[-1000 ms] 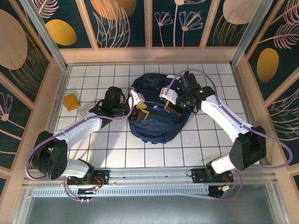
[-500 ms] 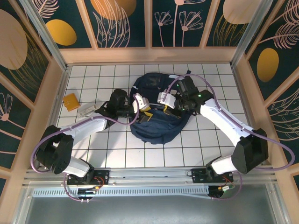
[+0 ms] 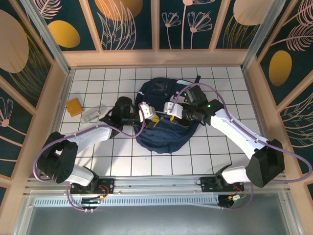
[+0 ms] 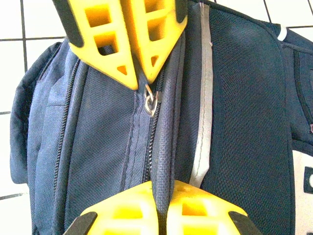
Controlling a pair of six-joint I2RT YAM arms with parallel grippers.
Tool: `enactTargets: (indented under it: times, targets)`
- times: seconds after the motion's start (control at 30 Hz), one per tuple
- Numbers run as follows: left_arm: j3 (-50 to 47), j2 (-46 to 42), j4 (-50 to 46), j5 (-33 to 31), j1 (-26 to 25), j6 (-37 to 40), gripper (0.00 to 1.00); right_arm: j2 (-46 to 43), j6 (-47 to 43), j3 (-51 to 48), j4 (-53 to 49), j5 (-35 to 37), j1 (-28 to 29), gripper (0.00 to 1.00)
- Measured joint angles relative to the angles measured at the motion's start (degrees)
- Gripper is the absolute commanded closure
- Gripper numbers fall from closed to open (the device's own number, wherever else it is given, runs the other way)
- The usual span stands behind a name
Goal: Pack the student bag
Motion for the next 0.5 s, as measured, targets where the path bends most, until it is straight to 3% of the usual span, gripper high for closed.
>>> enactTargets:
  times: [0.33,0.5]
  targets:
    - [-0.13,-1.84,-1.79,-3.85,0.07,0.44,1.00,-0.02,-3.41,0.02,-0.09,5.86,1.27,1.00]
    - [-4.17,-6.45,-3.48,-6.82,4.98,0.74,1.00,-2.36,-6.14,-1.03,1.07,8.11,0.96,1.00]
